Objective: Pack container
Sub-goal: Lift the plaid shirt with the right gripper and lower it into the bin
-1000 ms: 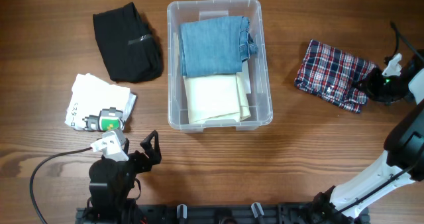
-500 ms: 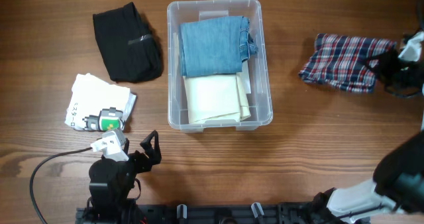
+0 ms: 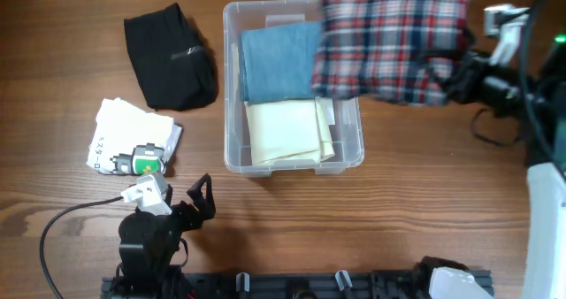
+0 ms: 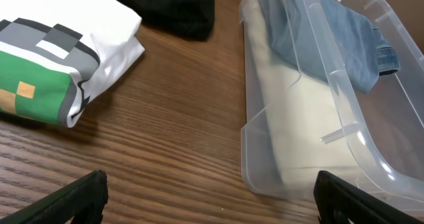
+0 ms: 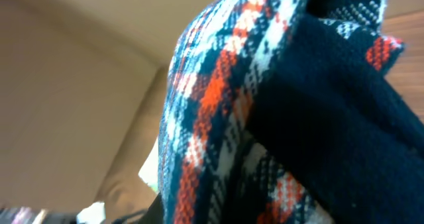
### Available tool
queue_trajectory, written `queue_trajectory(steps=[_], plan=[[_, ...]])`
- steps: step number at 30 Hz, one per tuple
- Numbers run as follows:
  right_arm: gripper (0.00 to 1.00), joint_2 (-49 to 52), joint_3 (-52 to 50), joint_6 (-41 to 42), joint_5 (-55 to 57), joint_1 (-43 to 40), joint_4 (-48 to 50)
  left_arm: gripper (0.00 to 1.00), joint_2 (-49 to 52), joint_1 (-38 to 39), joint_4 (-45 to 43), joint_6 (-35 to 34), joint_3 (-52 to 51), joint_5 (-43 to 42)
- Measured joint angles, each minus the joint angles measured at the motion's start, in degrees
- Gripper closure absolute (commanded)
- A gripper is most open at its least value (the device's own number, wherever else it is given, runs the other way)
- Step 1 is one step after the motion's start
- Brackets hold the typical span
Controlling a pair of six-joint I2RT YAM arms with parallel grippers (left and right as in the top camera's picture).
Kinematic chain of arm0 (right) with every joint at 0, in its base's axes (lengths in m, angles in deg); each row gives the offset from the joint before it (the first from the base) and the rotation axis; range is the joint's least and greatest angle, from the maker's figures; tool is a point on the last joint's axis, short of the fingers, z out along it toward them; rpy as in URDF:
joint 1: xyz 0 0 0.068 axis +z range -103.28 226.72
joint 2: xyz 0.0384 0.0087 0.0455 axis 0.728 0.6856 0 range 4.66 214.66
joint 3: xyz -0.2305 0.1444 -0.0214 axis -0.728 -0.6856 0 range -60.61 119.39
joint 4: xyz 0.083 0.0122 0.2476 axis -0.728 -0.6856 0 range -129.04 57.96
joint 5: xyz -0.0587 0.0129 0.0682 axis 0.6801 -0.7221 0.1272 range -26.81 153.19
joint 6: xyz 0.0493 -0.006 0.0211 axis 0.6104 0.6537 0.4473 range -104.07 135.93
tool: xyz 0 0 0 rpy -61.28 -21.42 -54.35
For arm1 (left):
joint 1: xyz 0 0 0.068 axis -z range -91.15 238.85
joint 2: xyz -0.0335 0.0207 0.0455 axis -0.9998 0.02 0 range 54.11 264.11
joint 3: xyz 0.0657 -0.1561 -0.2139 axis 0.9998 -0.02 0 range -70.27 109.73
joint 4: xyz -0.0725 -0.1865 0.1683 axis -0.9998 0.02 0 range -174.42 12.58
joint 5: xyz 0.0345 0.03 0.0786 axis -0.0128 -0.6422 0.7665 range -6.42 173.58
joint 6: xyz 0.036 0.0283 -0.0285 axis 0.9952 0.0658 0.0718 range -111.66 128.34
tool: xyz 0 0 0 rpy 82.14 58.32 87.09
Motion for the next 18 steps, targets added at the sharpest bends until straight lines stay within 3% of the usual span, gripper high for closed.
queue_trajectory(steps=[9, 18], plan=[[0.96, 4.0, 0.0, 5.7, 13.0, 22.0, 2.8, 0.00, 0.0, 0.0, 0.0, 0.0, 0.0, 0.0], [0.96, 14.8, 0.0, 11.0, 22.0, 31.7, 4.8, 0.00, 0.0, 0.0, 0.0, 0.0, 0.0, 0.0]])
